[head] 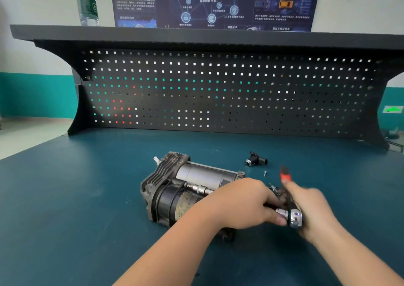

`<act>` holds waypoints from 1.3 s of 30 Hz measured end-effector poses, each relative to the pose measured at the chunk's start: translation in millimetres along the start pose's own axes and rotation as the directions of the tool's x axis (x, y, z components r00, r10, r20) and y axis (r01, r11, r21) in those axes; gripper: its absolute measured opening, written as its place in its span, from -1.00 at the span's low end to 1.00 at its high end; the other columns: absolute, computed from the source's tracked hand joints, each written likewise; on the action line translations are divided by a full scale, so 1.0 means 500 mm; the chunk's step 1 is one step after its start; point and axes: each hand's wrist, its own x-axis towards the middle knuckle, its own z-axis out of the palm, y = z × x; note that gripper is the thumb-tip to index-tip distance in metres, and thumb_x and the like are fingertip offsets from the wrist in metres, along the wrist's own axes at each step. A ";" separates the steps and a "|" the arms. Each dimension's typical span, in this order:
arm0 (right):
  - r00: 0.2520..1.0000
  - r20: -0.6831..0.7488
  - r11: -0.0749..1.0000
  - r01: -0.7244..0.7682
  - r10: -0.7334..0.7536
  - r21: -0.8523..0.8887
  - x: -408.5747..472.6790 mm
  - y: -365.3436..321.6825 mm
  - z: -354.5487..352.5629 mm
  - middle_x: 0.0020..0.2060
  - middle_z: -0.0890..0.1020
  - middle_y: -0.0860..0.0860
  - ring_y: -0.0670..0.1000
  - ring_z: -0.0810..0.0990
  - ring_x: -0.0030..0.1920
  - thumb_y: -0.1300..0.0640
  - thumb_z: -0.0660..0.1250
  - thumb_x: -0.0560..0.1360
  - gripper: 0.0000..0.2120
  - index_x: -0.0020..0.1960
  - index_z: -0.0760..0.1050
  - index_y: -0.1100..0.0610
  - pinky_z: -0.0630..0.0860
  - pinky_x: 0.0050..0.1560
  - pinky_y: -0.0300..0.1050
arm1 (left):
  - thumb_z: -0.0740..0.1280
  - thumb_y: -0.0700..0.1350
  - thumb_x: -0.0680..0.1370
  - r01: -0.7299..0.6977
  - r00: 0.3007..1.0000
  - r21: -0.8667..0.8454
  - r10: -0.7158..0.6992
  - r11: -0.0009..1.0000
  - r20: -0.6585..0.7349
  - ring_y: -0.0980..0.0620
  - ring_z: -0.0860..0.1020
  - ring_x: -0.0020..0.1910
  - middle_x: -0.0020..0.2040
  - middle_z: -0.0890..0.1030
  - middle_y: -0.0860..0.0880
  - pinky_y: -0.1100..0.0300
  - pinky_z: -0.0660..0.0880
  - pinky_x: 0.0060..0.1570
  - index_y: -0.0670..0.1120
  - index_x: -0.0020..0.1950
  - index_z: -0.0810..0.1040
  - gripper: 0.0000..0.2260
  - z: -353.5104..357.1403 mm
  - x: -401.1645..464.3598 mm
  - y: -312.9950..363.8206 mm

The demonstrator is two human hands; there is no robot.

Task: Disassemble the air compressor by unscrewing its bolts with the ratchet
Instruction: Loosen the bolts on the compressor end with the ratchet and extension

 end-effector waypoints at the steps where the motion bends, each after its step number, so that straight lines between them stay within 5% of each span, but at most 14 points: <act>1: 0.989 -0.045 0.990 0.138 -0.140 -0.042 -0.002 -0.002 0.002 -0.49 0.52 0.06 0.03 0.45 -0.43 0.05 0.30 0.55 -0.69 -0.21 0.52 0.28 0.37 -0.36 -0.11 | 0.34 0.08 0.50 0.006 1.000 0.004 -0.006 1.000 0.012 0.03 0.54 -0.10 -0.10 0.64 0.02 0.10 0.49 -0.06 0.06 0.10 0.61 -0.78 -0.001 0.000 0.000; 3: 0.861 -0.097 0.866 0.489 -0.499 -0.104 -0.021 -0.017 0.005 -0.55 0.51 -0.02 -0.07 0.44 -0.49 -0.02 0.25 0.56 -0.72 -0.19 0.54 0.15 0.38 -0.38 -0.17 | 0.30 0.09 0.52 0.007 0.999 0.031 -0.008 1.000 0.044 0.03 0.53 -0.05 -0.05 0.64 0.03 0.08 0.49 -0.01 0.04 0.11 0.59 -0.76 -0.005 -0.002 0.001; 5: 0.585 -0.027 0.582 0.800 -0.811 -0.148 -0.042 -0.021 0.000 -0.51 0.51 -0.06 -0.13 0.46 -0.47 -0.11 0.20 0.57 -0.74 -0.20 0.45 0.02 0.39 -0.38 -0.29 | 0.25 0.07 0.56 0.002 0.997 0.040 -0.005 0.999 0.074 0.07 0.52 -0.06 0.00 0.64 0.05 0.13 0.46 -0.03 0.01 0.13 0.58 -0.77 -0.006 -0.002 0.002; 7: 0.321 0.139 0.287 0.933 -0.937 -0.217 -0.056 -0.011 -0.009 -0.45 0.49 -0.18 -0.10 0.48 -0.43 -0.13 0.14 0.60 -0.77 -0.10 0.43 -0.02 0.42 -0.36 -0.25 | 0.24 -0.01 0.58 -0.007 0.997 0.007 0.007 1.000 0.072 0.15 0.47 -0.15 -0.04 0.66 0.08 0.22 0.39 -0.14 -0.01 0.07 0.60 -0.82 -0.007 -0.002 0.003; 9: 0.235 0.209 0.185 0.955 -0.949 -0.232 -0.058 -0.003 -0.012 -0.41 0.47 -0.20 -0.08 0.47 -0.43 -0.12 0.13 0.61 -0.74 -0.04 0.43 0.04 0.42 -0.38 -0.20 | 0.26 -0.05 0.57 -0.012 0.999 -0.019 0.013 1.000 0.052 0.18 0.47 -0.18 -0.07 0.67 0.08 0.28 0.37 -0.17 -0.02 0.02 0.61 -0.85 -0.007 -0.002 0.002; 12: 0.487 0.100 0.468 0.868 -0.868 -0.168 -0.059 -0.023 0.001 -0.46 0.50 -0.05 -0.11 0.45 -0.47 -0.13 0.17 0.57 -0.71 -0.21 0.40 0.04 0.38 -0.42 -0.33 | 0.29 -0.03 0.55 -0.010 1.000 -0.019 0.010 1.000 0.025 0.13 0.53 -0.11 -0.09 0.67 0.07 0.23 0.43 -0.11 -0.03 0.02 0.64 -0.83 -0.005 -0.004 -0.001; 16: 0.901 -0.006 0.865 0.414 -0.433 -0.284 -0.018 -0.031 0.002 -0.59 0.50 -0.03 -0.04 0.46 -0.49 0.02 0.23 0.57 -0.71 -0.22 0.54 0.17 0.38 -0.41 -0.18 | 0.35 0.02 0.51 0.003 0.999 -0.054 -0.005 0.999 -0.035 0.10 0.57 0.02 0.00 0.67 0.06 0.13 0.48 0.08 0.01 0.11 0.63 -0.78 -0.002 -0.004 -0.006; 19: 0.996 -0.026 0.979 0.077 -0.084 -0.187 -0.002 -0.012 -0.001 -0.51 0.52 0.08 0.06 0.48 -0.47 0.07 0.29 0.55 -0.68 -0.21 0.57 0.31 0.37 -0.40 -0.14 | 0.37 0.03 0.49 0.011 0.999 -0.032 -0.013 0.999 -0.044 0.08 0.57 0.01 0.00 0.67 0.05 0.11 0.49 0.06 0.04 0.13 0.62 -0.76 -0.001 -0.003 -0.007; 22: 0.962 -0.073 0.953 0.247 -0.263 -0.175 -0.004 -0.007 0.001 -0.56 0.51 -0.02 -0.05 0.46 -0.50 0.02 0.27 0.56 -0.69 -0.20 0.57 0.24 0.36 -0.41 -0.16 | 0.36 0.03 0.50 0.018 1.000 -0.039 -0.018 0.999 -0.010 0.08 0.56 0.04 0.06 0.65 0.06 0.13 0.48 0.08 0.05 0.17 0.59 -0.74 -0.004 -0.003 -0.003; 26: 0.547 -0.026 0.543 0.823 -0.837 -0.168 -0.042 -0.019 0.001 -0.51 0.51 -0.06 -0.13 0.45 -0.49 -0.09 0.19 0.58 -0.71 -0.20 0.47 0.06 0.38 -0.43 -0.33 | 0.26 0.06 0.56 0.013 0.997 0.072 -0.018 0.997 0.069 0.03 0.54 0.03 0.05 0.64 0.03 0.11 0.46 0.02 0.02 0.15 0.58 -0.76 -0.004 -0.003 0.002; 28: 0.276 0.142 0.240 0.944 -0.951 -0.227 -0.055 -0.008 -0.008 -0.46 0.48 -0.14 -0.08 0.45 -0.45 -0.11 0.14 0.61 -0.72 -0.10 0.45 0.07 0.41 -0.40 -0.20 | 0.26 0.01 0.56 0.007 0.998 0.060 -0.011 0.998 0.064 0.04 0.54 -0.07 -0.07 0.65 0.04 0.12 0.46 -0.06 -0.01 0.03 0.61 -0.82 -0.004 -0.003 0.002; 30: 0.178 0.220 0.123 0.962 -0.959 -0.244 -0.057 -0.003 -0.014 -0.44 0.48 -0.08 -0.05 0.44 -0.44 -0.09 0.12 0.62 -0.71 -0.05 0.45 0.10 0.40 -0.40 -0.17 | 0.29 0.00 0.54 0.005 0.999 0.041 -0.006 0.999 0.044 0.04 0.55 -0.07 -0.09 0.66 0.04 0.11 0.49 -0.05 -0.02 0.01 0.62 -0.84 -0.004 -0.002 0.000; 34: 0.574 0.076 0.555 0.812 -0.815 -0.179 -0.053 -0.028 0.003 -0.49 0.50 -0.02 -0.12 0.44 -0.48 -0.09 0.20 0.57 -0.73 -0.22 0.43 0.04 0.36 -0.43 -0.34 | 0.34 0.02 0.51 0.010 1.000 0.036 -0.010 0.999 0.004 0.04 0.55 0.00 -0.02 0.66 0.03 0.10 0.49 0.03 0.01 0.10 0.62 -0.79 -0.002 -0.004 -0.002; 39: 0.966 -0.044 0.951 0.241 -0.254 -0.196 -0.008 -0.021 0.004 -0.58 0.48 0.00 -0.08 0.43 -0.55 0.08 0.24 0.57 -0.70 -0.23 0.54 0.24 0.31 -0.41 -0.15 | 0.37 0.03 0.49 0.011 0.999 0.015 -0.011 1.000 -0.036 0.06 0.56 0.02 0.01 0.66 0.05 0.11 0.49 0.06 0.04 0.14 0.61 -0.76 -0.002 -0.004 -0.002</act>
